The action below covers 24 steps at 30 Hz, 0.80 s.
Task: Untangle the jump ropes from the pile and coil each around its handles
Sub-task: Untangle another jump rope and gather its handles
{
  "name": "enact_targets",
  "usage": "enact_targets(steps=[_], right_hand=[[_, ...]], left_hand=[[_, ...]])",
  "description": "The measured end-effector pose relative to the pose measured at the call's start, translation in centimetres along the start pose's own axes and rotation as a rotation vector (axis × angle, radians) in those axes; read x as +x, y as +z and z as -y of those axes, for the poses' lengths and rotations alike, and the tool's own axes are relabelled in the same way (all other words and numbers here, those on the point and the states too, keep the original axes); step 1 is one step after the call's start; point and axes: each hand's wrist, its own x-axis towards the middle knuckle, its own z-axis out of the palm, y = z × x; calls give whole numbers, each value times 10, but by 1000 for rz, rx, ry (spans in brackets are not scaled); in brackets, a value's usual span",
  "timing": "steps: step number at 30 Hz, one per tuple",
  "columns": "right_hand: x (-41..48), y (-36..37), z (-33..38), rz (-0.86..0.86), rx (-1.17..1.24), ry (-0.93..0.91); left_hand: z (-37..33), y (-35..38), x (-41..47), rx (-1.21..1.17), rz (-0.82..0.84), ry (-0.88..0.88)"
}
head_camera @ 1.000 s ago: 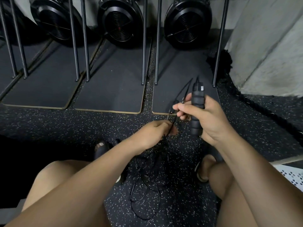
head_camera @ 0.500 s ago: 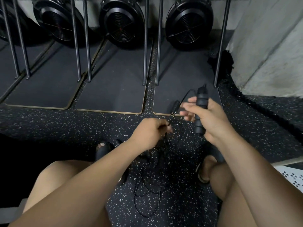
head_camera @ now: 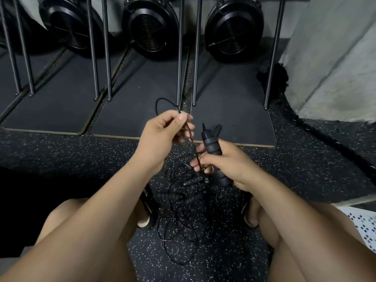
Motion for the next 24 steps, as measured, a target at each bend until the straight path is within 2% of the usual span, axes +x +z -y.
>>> enact_targets(steps=[6, 10, 14, 17, 20, 24], right_hand=[[-7, 5, 3, 66, -1, -55], [-14, 6, 6, 47, 71, -162], [-17, 0, 13, -23, 164, -268], [-15, -13, 16, -128, 269, -299], [-14, -29, 21, -235, 323, -320], [-12, -41, 24, -306, 416, -318]], left_hand=[[3, -12, 9, -78, -169, -78], [9, -6, 11, 19, -197, -194], [17, 10, 2, 130, -36, -373], [25, 27, -10, 126, 191, -444], [29, 42, -23, 158, 398, -462], [33, 52, -32, 160, 461, -347]])
